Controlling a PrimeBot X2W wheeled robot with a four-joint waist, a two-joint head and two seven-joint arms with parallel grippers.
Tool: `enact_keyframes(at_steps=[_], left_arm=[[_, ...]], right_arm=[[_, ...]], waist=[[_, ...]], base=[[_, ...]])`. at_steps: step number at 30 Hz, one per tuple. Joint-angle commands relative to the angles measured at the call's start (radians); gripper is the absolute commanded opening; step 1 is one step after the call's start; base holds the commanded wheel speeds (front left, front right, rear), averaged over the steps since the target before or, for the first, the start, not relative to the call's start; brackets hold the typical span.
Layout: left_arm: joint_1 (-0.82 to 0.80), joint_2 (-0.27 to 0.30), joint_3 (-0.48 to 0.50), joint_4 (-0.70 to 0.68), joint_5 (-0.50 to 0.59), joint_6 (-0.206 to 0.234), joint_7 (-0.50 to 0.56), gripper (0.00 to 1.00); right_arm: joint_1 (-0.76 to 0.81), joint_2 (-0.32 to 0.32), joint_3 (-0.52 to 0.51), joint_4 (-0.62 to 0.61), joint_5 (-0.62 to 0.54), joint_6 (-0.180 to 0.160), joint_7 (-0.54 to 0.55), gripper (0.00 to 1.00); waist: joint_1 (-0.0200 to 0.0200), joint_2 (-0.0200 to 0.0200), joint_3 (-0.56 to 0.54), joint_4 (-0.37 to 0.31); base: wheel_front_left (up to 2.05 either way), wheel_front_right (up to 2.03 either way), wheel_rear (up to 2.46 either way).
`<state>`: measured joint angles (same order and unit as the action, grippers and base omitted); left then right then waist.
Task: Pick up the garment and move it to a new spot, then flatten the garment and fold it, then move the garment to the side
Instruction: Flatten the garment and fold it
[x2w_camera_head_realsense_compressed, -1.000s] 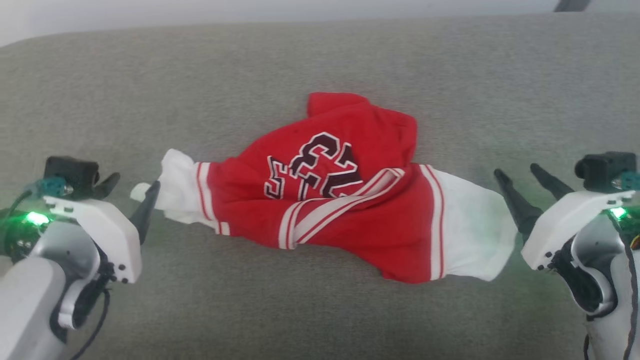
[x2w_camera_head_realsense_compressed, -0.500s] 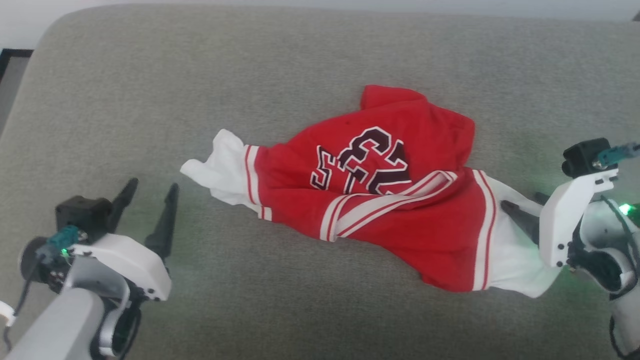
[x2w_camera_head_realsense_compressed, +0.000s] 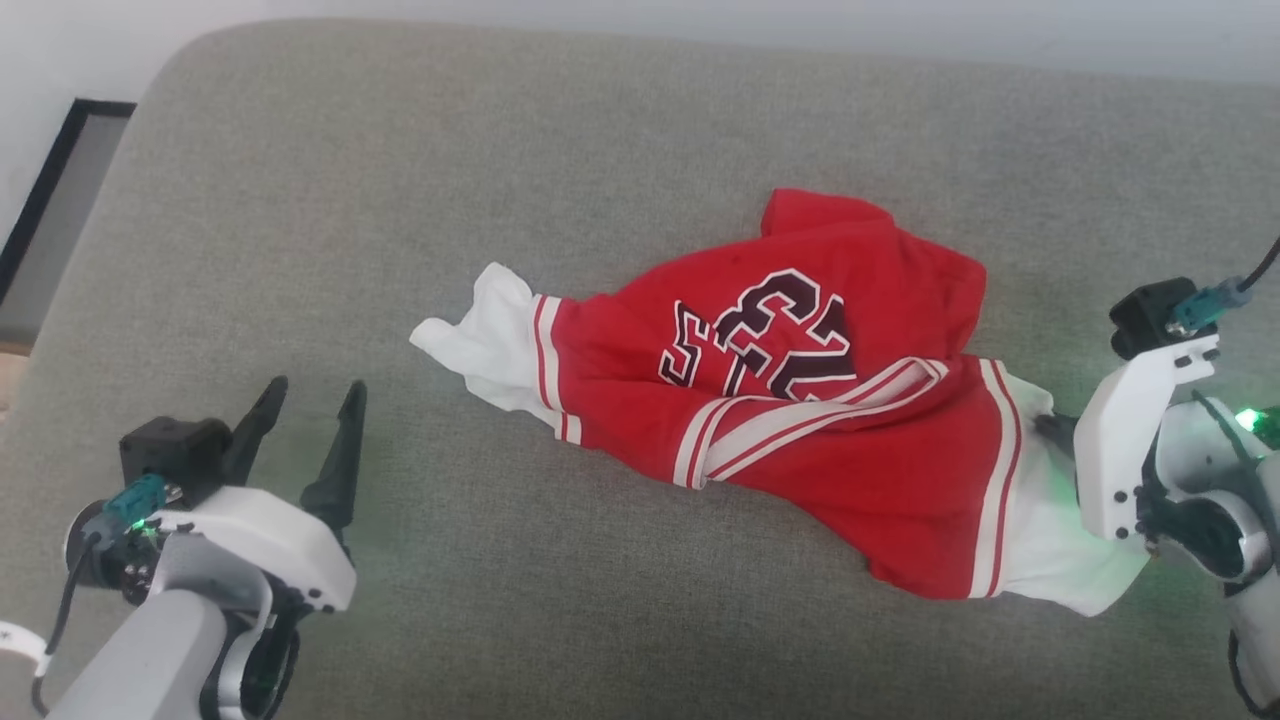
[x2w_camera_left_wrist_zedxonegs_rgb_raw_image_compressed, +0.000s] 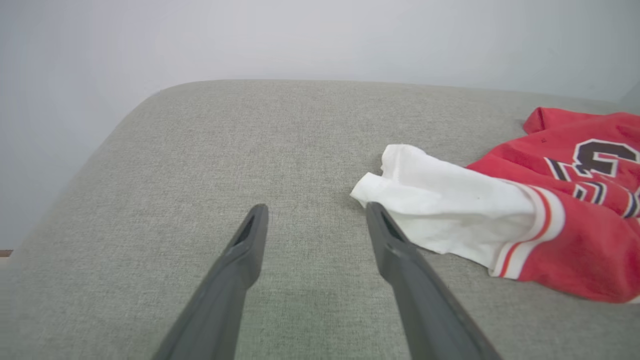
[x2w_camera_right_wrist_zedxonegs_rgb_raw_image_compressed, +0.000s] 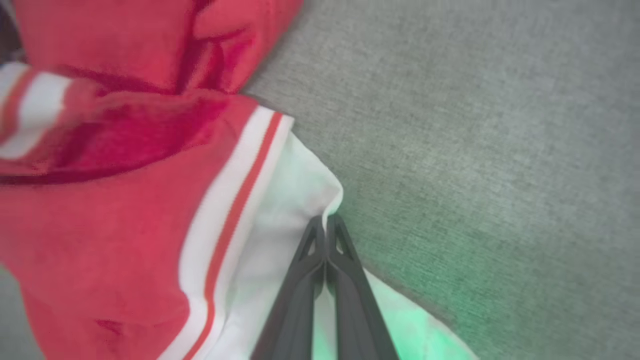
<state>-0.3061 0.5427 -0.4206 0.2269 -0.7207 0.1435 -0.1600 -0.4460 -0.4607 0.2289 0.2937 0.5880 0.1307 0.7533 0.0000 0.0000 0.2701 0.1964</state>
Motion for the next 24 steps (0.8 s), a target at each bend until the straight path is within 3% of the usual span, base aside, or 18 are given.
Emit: enact_keyframes(at_steps=[1, 13, 24], left_arm=[[0.027, 0.008, 0.006, 0.007, -0.004, -0.002, -0.008, 1.0], [0.123, 0.05, 0.056, 0.008, -0.052, 0.025, -0.026, 1.0], [0.204, 0.073, 0.092, -0.014, -0.086, 0.042, -0.039, 1.0]], right_arm=[[0.013, -0.01, 0.019, -0.025, 0.01, 0.0, -0.023, 0.0], [0.079, -0.1, 0.157, -0.286, 0.103, 0.0, -0.083, 0.0], [0.204, -0.234, 0.325, -0.553, 0.172, 0.0, -0.063, 0.0]], waist=[[0.0, 0.0, -0.024, -0.012], [0.0, 0.0, -0.132, -0.077], [0.0, 0.0, -0.183, -0.125]], base=[[0.0, 0.0, 0.0], [0.0, 0.0, 0.0], [0.0, 0.0, 0.0]])
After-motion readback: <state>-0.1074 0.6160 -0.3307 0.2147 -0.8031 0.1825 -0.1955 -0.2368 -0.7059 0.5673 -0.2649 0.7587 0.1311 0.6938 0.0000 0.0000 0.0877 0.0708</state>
